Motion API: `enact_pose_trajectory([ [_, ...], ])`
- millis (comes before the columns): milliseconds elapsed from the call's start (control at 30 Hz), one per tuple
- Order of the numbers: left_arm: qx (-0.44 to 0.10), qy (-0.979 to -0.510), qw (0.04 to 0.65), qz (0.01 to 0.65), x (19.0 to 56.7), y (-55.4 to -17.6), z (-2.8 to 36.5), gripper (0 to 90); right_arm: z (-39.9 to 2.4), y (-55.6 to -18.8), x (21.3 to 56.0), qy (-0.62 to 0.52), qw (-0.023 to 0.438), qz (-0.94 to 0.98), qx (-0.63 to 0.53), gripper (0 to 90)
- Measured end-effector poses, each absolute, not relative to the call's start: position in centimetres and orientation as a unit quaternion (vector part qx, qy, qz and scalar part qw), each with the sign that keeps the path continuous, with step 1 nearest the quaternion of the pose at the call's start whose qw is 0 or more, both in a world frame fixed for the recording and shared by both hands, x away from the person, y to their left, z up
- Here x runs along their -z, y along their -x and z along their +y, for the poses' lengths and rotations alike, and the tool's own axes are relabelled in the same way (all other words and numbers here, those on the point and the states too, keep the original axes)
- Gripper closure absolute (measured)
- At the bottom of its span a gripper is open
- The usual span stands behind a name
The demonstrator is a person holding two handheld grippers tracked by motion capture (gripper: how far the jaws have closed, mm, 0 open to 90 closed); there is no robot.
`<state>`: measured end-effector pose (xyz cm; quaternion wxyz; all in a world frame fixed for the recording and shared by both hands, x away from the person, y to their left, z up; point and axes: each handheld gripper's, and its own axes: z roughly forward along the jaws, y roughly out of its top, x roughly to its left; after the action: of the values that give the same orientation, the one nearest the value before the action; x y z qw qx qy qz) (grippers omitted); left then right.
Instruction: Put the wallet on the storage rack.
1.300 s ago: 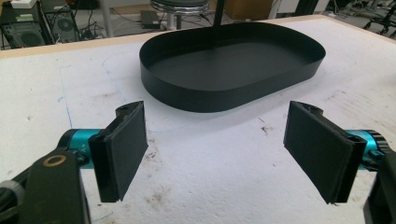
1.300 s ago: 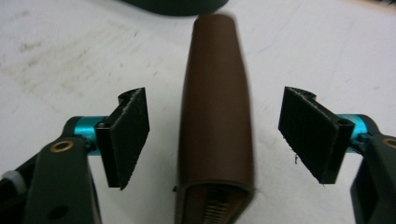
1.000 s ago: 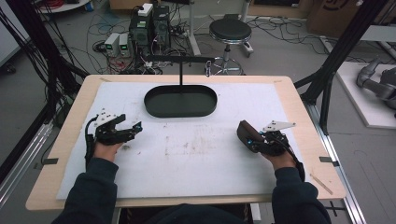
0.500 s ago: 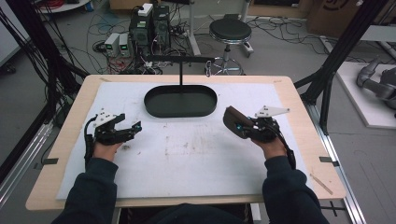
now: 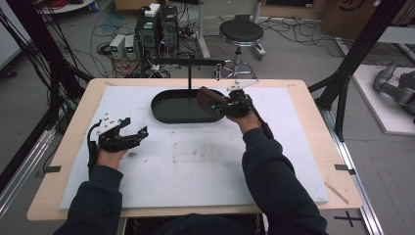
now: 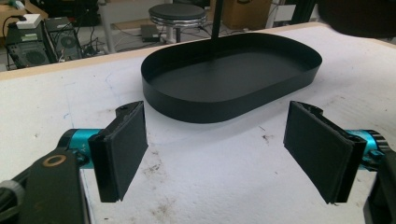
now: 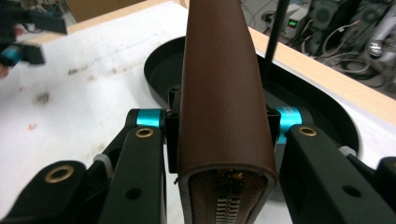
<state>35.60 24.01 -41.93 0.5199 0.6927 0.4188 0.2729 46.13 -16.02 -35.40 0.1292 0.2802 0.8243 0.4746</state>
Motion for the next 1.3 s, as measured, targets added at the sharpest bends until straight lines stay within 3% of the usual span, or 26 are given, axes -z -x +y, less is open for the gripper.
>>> enact_pose_trajectory([
  [467,-0.272,-0.692,0.522,0.418,41.9,-35.7,24.1,21.4,-9.5,-52.7,39.9,-0.337,0.067,0.825,-0.449,64.9],
  [833,-0.269,-0.692,0.523,0.419,41.9,-35.6,24.3,21.4,-7.7,-53.7,42.2,-0.362,0.041,0.821,-0.439,63.7],
  [900,-0.269,-0.691,0.523,0.42,41.9,-35.6,24.3,21.4,-7.9,-53.7,42.1,-0.375,0.056,0.818,-0.433,61.6],
  [1133,-0.268,-0.691,0.522,0.421,41.9,-35.7,24.2,21.4,-9.0,-53.7,41.2,-0.382,0.123,0.823,-0.402,41.7],
  [1300,-0.268,-0.691,0.522,0.422,42.0,-35.7,24.3,21.4,-10.0,-53.4,40.3,-0.385,0.179,0.832,-0.357,37.0],
])
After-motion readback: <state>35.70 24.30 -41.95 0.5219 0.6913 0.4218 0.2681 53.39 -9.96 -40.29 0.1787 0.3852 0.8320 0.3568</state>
